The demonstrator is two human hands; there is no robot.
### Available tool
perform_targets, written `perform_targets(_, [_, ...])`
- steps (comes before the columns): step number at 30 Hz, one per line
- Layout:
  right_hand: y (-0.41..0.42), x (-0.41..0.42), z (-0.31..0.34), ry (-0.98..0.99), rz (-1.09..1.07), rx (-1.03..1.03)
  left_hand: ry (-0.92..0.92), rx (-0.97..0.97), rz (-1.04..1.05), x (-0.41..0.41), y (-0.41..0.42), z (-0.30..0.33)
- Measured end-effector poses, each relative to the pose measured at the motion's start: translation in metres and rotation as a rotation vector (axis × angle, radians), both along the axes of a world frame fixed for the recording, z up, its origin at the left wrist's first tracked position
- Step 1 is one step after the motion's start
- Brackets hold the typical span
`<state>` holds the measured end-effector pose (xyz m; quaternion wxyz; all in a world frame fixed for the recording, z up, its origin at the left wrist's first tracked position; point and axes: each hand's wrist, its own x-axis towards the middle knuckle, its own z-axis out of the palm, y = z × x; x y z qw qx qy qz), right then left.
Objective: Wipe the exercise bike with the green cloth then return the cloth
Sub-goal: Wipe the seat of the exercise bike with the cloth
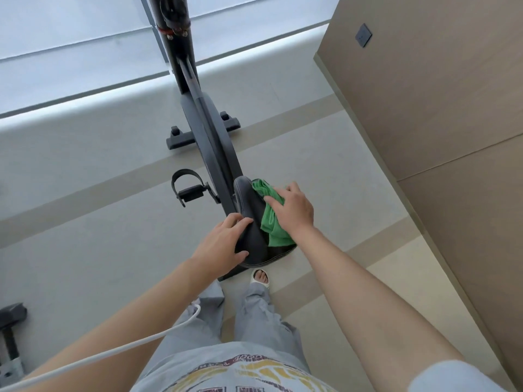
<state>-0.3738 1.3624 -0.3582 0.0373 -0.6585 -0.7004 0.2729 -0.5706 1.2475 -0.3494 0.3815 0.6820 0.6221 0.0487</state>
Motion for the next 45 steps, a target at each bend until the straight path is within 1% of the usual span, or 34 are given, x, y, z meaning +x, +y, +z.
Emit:
perform_targets(3, [0.028, -0.009, -0.005, 0.006, 0.022, -0.215, 0.012, -0.013, -0.011, 0.000, 0.004, 0.001])
perform_targets(5, [0.024, -0.006, -0.003, 0.000, 0.030, -0.235, 0.016, -0.022, -0.017, 0.000, 0.005, 0.001])
perform_targets(8, [-0.009, 0.002, 0.007, -0.008, 0.054, -0.075, 0.016, -0.008, -0.009, -0.001, 0.003, 0.001])
perform_targets(11, [-0.059, 0.006, 0.013, 0.004, 0.101, 0.096, -0.013, 0.008, 0.001, -0.003, 0.001, 0.001])
perform_targets(14, [-0.099, 0.001, 0.015, -0.014, 0.147, 0.146, -0.095, 0.012, 0.049, -0.009, -0.009, 0.001])
perform_targets(16, [-0.114, -0.008, 0.014, -0.022, 0.157, 0.166, -0.149, -0.021, 0.104, -0.017, -0.024, -0.001])
perform_targets(19, [-0.129, -0.025, 0.010, -0.054, 0.289, 0.269, -0.196, -0.092, 0.234, -0.035, -0.049, -0.004])
perform_targets(21, [-0.130, -0.038, 0.006, -0.102, 0.375, 0.339, -0.183, -0.134, 0.321, -0.046, -0.061, -0.004])
perform_targets(23, [-0.122, -0.055, 0.004, -0.164, 0.467, 0.371, -0.157, -0.136, 0.384, -0.056, -0.065, -0.001])
perform_targets(25, [-0.108, -0.078, 0.002, -0.239, 0.587, 0.363, -0.153, -0.109, 0.410, -0.061, -0.063, 0.002])
perform_targets(27, [-0.094, -0.102, -0.001, -0.321, 0.676, 0.311, -0.141, -0.096, 0.405, -0.065, -0.058, 0.005])
perform_targets(30, [-0.078, -0.130, -0.007, -0.411, 0.699, 0.185, -0.116, -0.072, 0.392, -0.072, -0.052, 0.009])
perform_targets(32, [-0.073, -0.136, -0.009, -0.461, 0.696, 0.138, -0.110, -0.039, 0.402, -0.077, -0.050, 0.010])
perform_targets(34, [-0.076, -0.128, -0.005, -0.421, 0.707, 0.173, -0.108, -0.022, 0.404, -0.080, -0.051, 0.011])
perform_targets(38, [-0.103, -0.068, 0.001, -0.147, 0.642, 0.353, -0.149, -0.022, 0.407, -0.079, -0.053, 0.009])
perform_targets(40, [-0.118, -0.028, 0.001, -0.059, 0.595, 0.407, -0.169, -0.029, 0.404, -0.075, -0.055, 0.007])
perform_targets(43, [-0.128, 0.003, 0.000, -0.059, 0.563, 0.420, -0.207, -0.030, 0.403, -0.070, -0.055, 0.005])
perform_targets(45, [-0.124, -0.002, -0.002, -0.076, 0.558, 0.418, -0.218, -0.034, 0.403, -0.069, -0.054, 0.003])
